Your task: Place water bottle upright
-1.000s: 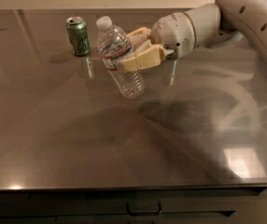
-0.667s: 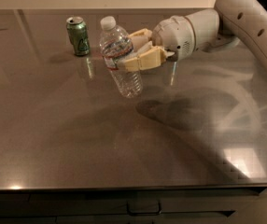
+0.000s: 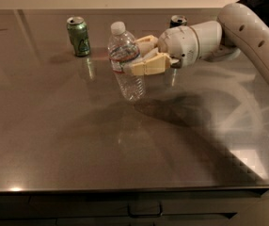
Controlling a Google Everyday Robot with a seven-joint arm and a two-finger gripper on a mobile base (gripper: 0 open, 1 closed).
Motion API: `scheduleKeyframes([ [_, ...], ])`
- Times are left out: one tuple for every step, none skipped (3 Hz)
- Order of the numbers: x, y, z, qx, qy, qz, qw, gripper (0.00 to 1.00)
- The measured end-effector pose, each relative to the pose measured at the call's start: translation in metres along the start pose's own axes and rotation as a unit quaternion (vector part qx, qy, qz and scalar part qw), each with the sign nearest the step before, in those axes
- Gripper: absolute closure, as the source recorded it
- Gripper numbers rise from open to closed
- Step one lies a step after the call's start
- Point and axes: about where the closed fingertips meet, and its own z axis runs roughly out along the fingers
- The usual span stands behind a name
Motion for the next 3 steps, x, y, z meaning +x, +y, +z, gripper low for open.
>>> scheduleKeyframes([
  [0.008,0.000,-0.005,0.005,-0.011,0.005,0.9999,1.00],
  [0.014,0.001,-0.011,0.008,-0.025,0.006,0.9996,1.00],
  [0.019,0.002,-0.013,0.007,-0.036,0.004,0.9993,1.00],
])
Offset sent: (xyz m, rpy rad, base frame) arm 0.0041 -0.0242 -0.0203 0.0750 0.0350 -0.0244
